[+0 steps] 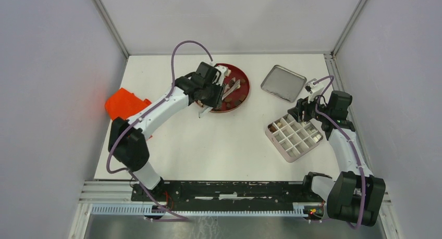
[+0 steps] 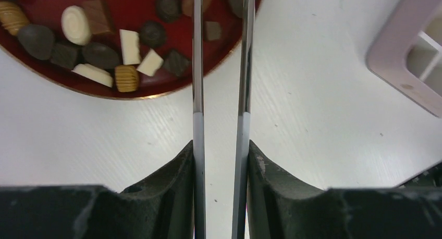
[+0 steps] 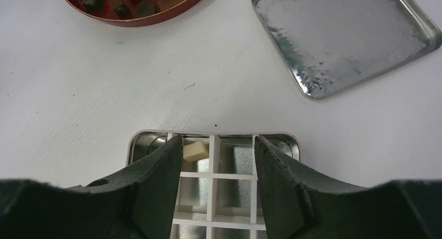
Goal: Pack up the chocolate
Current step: Place the fake chocolate in the packing box.
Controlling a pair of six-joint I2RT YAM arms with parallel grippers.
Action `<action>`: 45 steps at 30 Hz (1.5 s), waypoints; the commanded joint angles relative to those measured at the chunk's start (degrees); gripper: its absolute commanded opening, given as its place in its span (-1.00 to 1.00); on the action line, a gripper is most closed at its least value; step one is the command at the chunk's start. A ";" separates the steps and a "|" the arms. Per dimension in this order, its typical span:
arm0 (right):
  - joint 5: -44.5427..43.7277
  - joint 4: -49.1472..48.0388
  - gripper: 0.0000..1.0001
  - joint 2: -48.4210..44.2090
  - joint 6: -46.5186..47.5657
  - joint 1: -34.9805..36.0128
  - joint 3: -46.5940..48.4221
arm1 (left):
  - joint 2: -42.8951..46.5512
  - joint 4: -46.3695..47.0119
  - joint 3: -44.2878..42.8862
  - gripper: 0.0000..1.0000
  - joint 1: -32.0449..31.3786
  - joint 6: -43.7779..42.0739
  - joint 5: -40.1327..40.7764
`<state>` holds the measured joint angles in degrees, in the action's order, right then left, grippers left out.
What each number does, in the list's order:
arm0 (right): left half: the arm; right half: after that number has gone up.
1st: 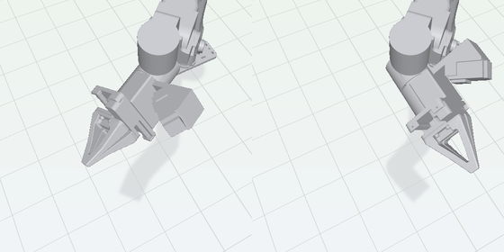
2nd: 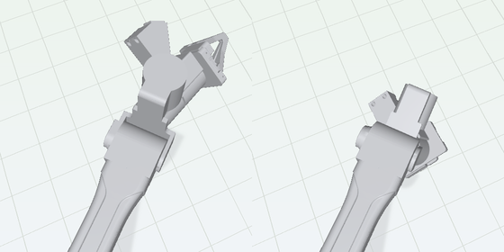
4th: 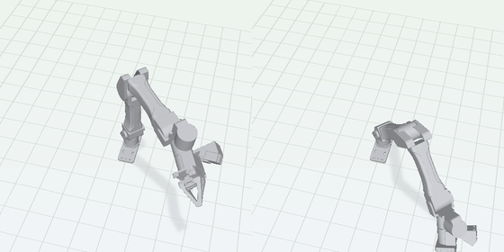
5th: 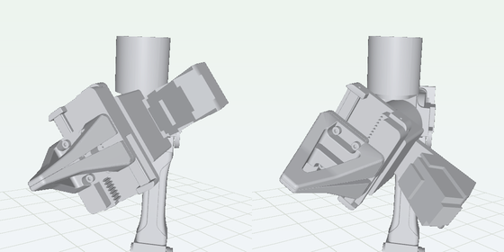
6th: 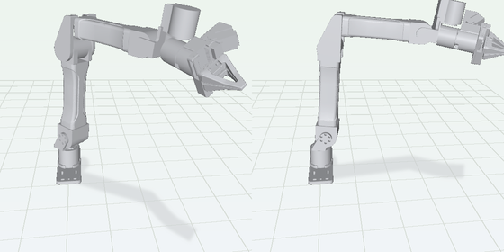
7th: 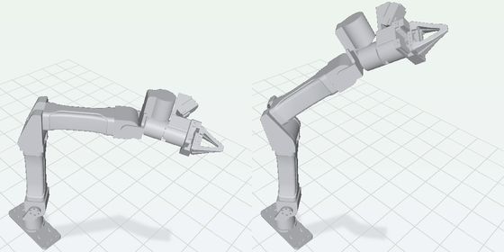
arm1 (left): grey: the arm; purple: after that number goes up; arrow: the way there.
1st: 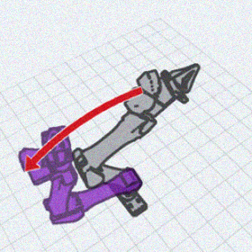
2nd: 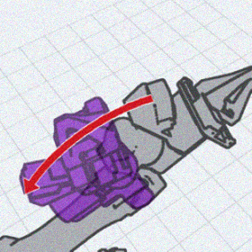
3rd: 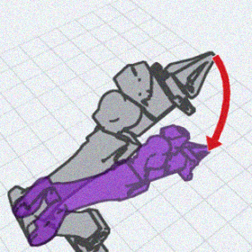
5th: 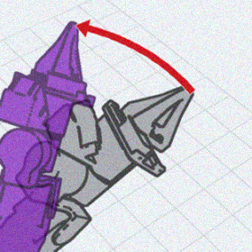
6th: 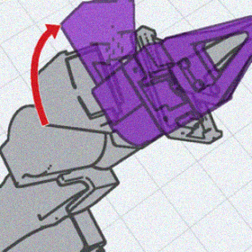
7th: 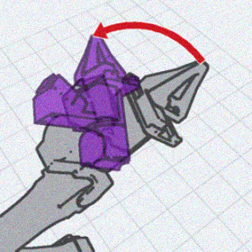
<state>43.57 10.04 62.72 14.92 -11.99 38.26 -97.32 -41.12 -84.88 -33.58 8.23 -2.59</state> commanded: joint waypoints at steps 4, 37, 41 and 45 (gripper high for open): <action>-8.44 -0.16 0.18 -2.48 3.22 0.17 3.35 | 11.35 13.26 8.16 -0.96 -10.31 7.74 -7.32; -25.49 -2.84 0.29 -1.95 -2.17 -1.31 3.31 | -11.66 22.04 -3.90 -0.96 -31.09 13.08 6.50; -24.81 -2.90 0.29 -1.98 -2.17 -1.30 3.25 | -12.28 21.80 -4.26 -0.94 -31.02 12.59 7.67; -24.48 -2.84 0.29 -1.97 -2.17 -1.29 3.22 | -14.04 20.39 -5.49 -0.91 -31.05 11.95 8.59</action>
<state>18.20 9.67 61.01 13.30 -13.23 39.90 -110.26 -21.47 -86.46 -64.62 21.54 3.49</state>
